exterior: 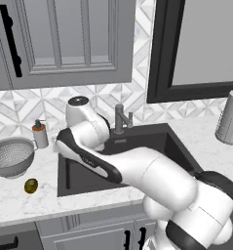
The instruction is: Put the colander in the sink, put the kiwi in the colander, and turn on the sink faucet and pour water over the colander.
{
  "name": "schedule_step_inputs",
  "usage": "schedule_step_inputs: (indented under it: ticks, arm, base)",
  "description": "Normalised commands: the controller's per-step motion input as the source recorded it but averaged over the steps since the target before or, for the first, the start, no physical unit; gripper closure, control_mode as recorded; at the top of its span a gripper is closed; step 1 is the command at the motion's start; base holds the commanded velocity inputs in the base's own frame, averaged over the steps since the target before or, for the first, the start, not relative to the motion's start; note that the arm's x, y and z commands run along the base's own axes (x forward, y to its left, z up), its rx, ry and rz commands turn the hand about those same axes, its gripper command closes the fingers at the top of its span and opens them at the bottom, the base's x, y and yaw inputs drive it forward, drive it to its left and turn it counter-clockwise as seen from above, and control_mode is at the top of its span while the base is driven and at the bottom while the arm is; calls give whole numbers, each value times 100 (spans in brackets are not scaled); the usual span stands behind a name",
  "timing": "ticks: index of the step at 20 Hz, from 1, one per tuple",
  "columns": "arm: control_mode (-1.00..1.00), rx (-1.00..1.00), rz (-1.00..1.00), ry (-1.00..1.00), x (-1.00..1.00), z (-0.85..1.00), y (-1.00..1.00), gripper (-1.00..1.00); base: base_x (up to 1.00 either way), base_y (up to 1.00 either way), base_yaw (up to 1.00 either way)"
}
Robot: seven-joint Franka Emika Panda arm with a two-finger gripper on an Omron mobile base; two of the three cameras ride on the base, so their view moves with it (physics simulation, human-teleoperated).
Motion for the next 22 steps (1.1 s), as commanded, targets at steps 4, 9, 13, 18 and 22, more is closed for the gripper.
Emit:
schedule_step_inputs:
  ticks: [4,9,13,18,22]
  arm:
    - [-100,0,-3,6,23,-17,67,-100]
    - [-100,0,-2,8,24,-23,69,-100]
    - [-100,-1,-5,0,20,-29,72,-100]
    - [-100,0,-6,0,24,-8,51,-100]
    - [-100,0,-10,0,35,-1,46,-100]
  base:
    - [0,0,0]
    - [0,0,0]
    - [0,0,0]
    - [0,0,0]
    - [0,0,0]
